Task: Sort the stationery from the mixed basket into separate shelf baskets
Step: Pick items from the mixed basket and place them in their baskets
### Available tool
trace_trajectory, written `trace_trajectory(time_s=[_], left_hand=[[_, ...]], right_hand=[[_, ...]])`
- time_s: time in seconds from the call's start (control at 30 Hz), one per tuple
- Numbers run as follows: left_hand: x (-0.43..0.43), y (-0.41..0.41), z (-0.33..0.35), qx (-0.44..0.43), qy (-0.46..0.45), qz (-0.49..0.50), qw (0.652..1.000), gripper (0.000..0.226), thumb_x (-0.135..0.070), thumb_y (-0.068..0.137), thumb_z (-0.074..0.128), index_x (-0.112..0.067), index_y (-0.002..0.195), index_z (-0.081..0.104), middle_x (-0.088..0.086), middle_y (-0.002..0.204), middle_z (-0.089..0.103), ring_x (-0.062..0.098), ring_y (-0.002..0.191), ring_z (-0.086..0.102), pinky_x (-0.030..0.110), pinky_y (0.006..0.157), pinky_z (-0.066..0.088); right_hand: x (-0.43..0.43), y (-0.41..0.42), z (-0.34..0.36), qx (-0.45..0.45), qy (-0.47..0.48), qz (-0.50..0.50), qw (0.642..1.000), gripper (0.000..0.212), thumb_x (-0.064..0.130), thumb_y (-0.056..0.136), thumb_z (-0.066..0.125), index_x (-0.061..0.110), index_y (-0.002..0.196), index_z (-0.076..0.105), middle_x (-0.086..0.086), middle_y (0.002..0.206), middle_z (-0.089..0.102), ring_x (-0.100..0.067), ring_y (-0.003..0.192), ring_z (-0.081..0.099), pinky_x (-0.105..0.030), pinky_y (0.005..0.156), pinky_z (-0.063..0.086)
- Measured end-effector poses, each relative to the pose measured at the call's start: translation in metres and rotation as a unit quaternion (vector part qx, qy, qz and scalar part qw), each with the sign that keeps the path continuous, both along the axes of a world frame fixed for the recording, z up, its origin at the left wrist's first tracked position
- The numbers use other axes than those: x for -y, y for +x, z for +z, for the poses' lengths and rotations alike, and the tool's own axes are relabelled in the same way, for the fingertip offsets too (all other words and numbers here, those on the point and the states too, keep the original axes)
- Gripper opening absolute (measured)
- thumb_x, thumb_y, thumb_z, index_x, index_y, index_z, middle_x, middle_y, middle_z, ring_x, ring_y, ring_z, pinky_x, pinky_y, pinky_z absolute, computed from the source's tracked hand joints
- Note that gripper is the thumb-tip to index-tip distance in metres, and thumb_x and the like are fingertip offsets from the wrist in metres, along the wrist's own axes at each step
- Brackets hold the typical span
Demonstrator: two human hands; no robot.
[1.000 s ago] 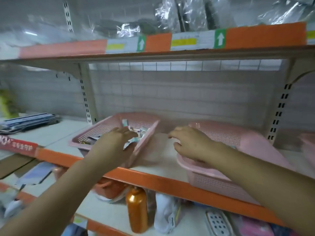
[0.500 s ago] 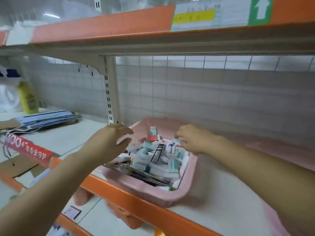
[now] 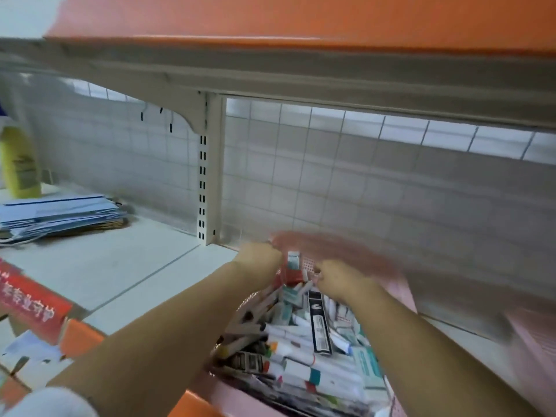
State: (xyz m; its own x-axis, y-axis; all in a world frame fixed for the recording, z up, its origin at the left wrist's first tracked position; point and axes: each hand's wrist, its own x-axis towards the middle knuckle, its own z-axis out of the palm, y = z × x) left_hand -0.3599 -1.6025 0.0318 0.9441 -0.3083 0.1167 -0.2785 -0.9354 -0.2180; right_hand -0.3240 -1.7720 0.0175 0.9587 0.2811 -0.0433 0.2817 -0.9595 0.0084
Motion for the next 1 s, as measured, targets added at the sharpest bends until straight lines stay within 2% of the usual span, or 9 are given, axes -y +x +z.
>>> trace_trajectory(time_s=[0.1, 0.2, 0.3, 0.4, 0.57, 0.7, 0.8, 0.9, 1.0], left_hand=[[0.007, 0.013, -0.001, 0.007, 0.081, -0.03, 0.996, 0.035, -0.019, 0.09, 0.052, -0.012, 0.125, 0.054, 0.008, 0.13, 0.05, 0.025, 0.121, 0.043, 0.036, 0.098, 0.036], [0.011, 0.017, -0.003, -0.011, 0.13, -0.024, 0.991, 0.051, -0.031, 0.092, 0.052, -0.012, 0.137, 0.039, 0.009, 0.14, 0.039, 0.027, 0.131, 0.028, 0.045, 0.106, 0.023], [0.01, 0.021, -0.005, -0.033, 0.166, -0.023, 0.985, 0.054, -0.032, 0.095, 0.045, -0.016, 0.144, 0.03, 0.009, 0.148, 0.029, 0.031, 0.138, 0.015, 0.06, 0.109, 0.015], [0.013, 0.021, -0.007, -0.069, 0.183, -0.018, 0.98, 0.058, -0.037, 0.094, 0.046, -0.022, 0.146, 0.025, 0.007, 0.152, 0.023, 0.034, 0.141, 0.004, 0.064, 0.108, 0.011], [0.019, 0.022, -0.016, -0.075, 0.167, 0.011, 0.983, 0.064, -0.045, 0.092, 0.047, -0.022, 0.147, 0.025, 0.008, 0.154, 0.019, 0.033, 0.142, 0.004, 0.061, 0.109, 0.009], [0.018, 0.018, -0.012, -0.053, 0.089, -0.01, 0.995, 0.049, -0.034, 0.091, 0.051, -0.021, 0.137, 0.043, 0.008, 0.141, 0.04, 0.028, 0.135, 0.026, 0.05, 0.111, 0.015], [0.014, 0.018, -0.01, -0.052, 0.0, -0.026, 0.998, 0.033, -0.024, 0.091, 0.049, -0.018, 0.123, 0.053, 0.004, 0.123, 0.058, 0.023, 0.12, 0.047, 0.043, 0.109, 0.015], [0.008, 0.016, -0.007, -0.051, -0.11, -0.039, 0.992, 0.026, -0.024, 0.089, 0.053, -0.018, 0.114, 0.056, 0.003, 0.114, 0.062, 0.022, 0.112, 0.053, 0.036, 0.107, 0.02], [0.0, 0.022, -0.004, -0.066, -0.294, -0.027, 0.953, 0.025, -0.023, 0.081, 0.066, -0.019, 0.104, 0.059, 0.004, 0.108, 0.064, 0.021, 0.098, 0.056, 0.026, 0.082, 0.038]], right_hand=[[-0.01, 0.011, -0.005, -0.004, 0.035, -0.038, 0.999, 0.024, 0.015, 0.092, 0.046, 0.007, 0.107, 0.063, -0.012, 0.109, 0.064, -0.027, 0.096, 0.06, -0.029, 0.076, 0.044], [-0.022, 0.014, -0.019, 0.016, 0.086, -0.075, 0.993, 0.024, 0.016, 0.094, 0.043, 0.005, 0.101, 0.063, -0.014, 0.104, 0.064, -0.025, 0.085, 0.057, -0.028, 0.072, 0.042], [-0.033, 0.014, -0.03, 0.029, 0.12, -0.087, 0.988, 0.029, 0.016, 0.095, 0.039, 0.005, 0.115, 0.058, -0.015, 0.115, 0.056, -0.027, 0.101, 0.056, -0.029, 0.08, 0.042], [-0.035, 0.013, -0.03, 0.019, 0.11, -0.08, 0.991, 0.04, 0.021, 0.099, 0.036, 0.014, 0.137, 0.041, -0.015, 0.131, 0.044, -0.03, 0.119, 0.046, -0.034, 0.096, 0.039], [-0.027, 0.01, -0.038, 0.025, 0.077, -0.087, 0.993, 0.033, 0.033, 0.096, 0.045, 0.014, 0.122, 0.054, -0.012, 0.119, 0.049, -0.028, 0.11, 0.05, -0.033, 0.091, 0.041], [-0.028, 0.003, -0.036, 0.071, 0.139, -0.095, 0.983, 0.008, 0.025, 0.091, 0.055, 0.018, 0.09, 0.05, -0.004, 0.096, 0.054, -0.022, 0.092, 0.053, -0.028, 0.072, 0.037], [-0.031, -0.003, -0.036, 0.075, 0.18, -0.116, 0.974, 0.015, 0.02, 0.089, 0.058, 0.02, 0.081, 0.046, 0.0, 0.084, 0.053, -0.019, 0.079, 0.05, -0.026, 0.061, 0.035], [-0.031, -0.003, -0.037, 0.071, 0.255, -0.153, 0.952, 0.028, 0.018, 0.086, 0.062, 0.024, 0.068, 0.042, 0.002, 0.075, 0.055, -0.019, 0.072, 0.051, -0.025, 0.053, 0.036], [-0.027, -0.006, -0.025, 0.048, 0.408, -0.21, 0.887, 0.019, 0.014, 0.086, 0.062, 0.018, 0.075, 0.048, 0.0, 0.067, 0.061, -0.019, 0.068, 0.057, -0.026, 0.055, 0.042]])
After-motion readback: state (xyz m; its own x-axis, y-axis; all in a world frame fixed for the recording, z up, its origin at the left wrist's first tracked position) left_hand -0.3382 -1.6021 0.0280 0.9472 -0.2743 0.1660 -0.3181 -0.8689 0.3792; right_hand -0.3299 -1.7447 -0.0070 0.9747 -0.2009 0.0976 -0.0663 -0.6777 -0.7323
